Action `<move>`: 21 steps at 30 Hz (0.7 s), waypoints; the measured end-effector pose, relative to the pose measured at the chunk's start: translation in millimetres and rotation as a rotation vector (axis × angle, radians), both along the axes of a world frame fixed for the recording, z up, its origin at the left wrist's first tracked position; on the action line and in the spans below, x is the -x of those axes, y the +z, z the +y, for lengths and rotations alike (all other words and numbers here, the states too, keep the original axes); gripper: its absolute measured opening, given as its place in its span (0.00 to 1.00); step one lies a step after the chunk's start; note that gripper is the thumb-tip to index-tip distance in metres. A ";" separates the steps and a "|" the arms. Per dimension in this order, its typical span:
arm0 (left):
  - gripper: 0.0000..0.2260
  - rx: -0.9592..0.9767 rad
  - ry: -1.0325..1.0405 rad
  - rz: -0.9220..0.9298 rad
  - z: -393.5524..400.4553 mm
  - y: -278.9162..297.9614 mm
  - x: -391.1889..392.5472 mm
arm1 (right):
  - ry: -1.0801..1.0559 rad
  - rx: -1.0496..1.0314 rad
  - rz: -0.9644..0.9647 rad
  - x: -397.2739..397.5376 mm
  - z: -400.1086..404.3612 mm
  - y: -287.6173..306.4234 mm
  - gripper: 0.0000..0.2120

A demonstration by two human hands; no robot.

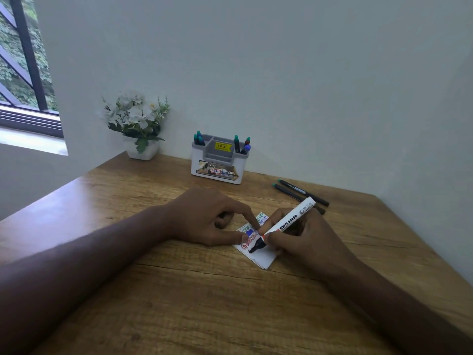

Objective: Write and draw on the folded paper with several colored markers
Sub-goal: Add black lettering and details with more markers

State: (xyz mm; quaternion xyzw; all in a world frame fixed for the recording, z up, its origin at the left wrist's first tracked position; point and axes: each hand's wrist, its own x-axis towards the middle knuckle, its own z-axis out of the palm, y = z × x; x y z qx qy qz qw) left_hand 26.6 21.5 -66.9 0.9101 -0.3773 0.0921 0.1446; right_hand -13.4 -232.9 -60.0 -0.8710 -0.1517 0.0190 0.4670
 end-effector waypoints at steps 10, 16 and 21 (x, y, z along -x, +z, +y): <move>0.17 0.005 0.000 -0.007 0.5 -0.9 -0.4 | -0.002 -0.012 0.028 -1.1 -1.0 1.2 0.04; 0.17 0.009 0.003 -0.004 0.3 -0.2 0.2 | 0.020 -0.011 0.028 -0.5 -0.6 1.8 0.02; 0.18 0.001 0.007 0.006 -0.2 -0.4 -0.7 | -0.005 0.005 0.003 -1.2 1.4 1.7 0.08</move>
